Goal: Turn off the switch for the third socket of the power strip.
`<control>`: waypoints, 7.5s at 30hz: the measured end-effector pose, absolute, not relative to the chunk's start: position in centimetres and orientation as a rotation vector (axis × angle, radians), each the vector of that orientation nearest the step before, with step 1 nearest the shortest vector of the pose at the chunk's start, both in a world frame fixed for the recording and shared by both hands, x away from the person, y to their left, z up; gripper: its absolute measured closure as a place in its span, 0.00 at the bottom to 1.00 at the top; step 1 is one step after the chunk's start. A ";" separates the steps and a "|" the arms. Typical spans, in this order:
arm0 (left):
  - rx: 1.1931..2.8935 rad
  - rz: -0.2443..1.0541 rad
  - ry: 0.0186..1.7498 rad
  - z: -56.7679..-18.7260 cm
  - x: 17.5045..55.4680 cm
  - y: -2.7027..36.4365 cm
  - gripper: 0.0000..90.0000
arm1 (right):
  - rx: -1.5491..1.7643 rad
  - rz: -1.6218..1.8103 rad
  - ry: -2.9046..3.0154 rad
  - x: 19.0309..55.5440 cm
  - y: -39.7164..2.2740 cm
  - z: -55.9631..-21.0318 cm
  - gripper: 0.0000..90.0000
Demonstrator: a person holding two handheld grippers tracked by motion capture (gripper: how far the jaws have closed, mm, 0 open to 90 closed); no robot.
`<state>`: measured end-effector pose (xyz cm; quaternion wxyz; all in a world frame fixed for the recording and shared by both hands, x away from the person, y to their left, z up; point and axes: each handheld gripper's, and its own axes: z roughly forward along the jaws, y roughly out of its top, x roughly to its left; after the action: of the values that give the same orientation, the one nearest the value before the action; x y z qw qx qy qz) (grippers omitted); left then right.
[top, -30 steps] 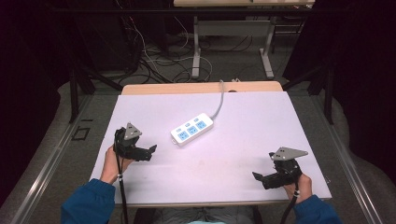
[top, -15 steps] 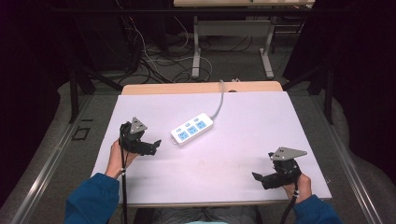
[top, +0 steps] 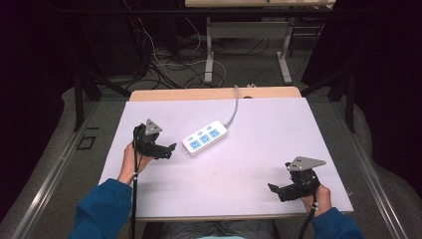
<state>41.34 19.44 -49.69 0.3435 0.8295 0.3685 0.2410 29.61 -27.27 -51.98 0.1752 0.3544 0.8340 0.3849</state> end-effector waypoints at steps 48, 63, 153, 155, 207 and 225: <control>2.101 0.563 0.955 -50.6 45.5 15.2 0.00 | 0.998 1.098 2.373 30.2 -26.9 -52.2 0.03; 2.108 0.511 0.929 -51.6 46.3 14.0 0.10 | 0.996 1.094 2.378 30.3 -26.8 -52.3 0.03; 2.159 0.379 0.827 -54.2 46.5 14.2 1.00 | 0.982 1.075 2.400 30.3 -26.6 -52.4 0.05; 2.159 0.379 0.829 -54.2 46.5 14.2 1.00 | 0.980 1.077 2.399 30.4 -26.6 -52.4 0.05; 2.149 0.407 0.838 -54.3 46.4 14.0 1.00 | 0.979 1.073 2.398 30.3 -26.7 -52.4 0.05; 2.159 0.402 0.838 -54.2 46.3 14.0 1.00 | 0.976 1.069 2.403 30.3 -26.7 -52.3 0.05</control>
<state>46.30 13.98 -54.21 0.3854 0.8476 0.3288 0.1578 30.30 -26.68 -52.30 0.1675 0.3429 0.8445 0.3757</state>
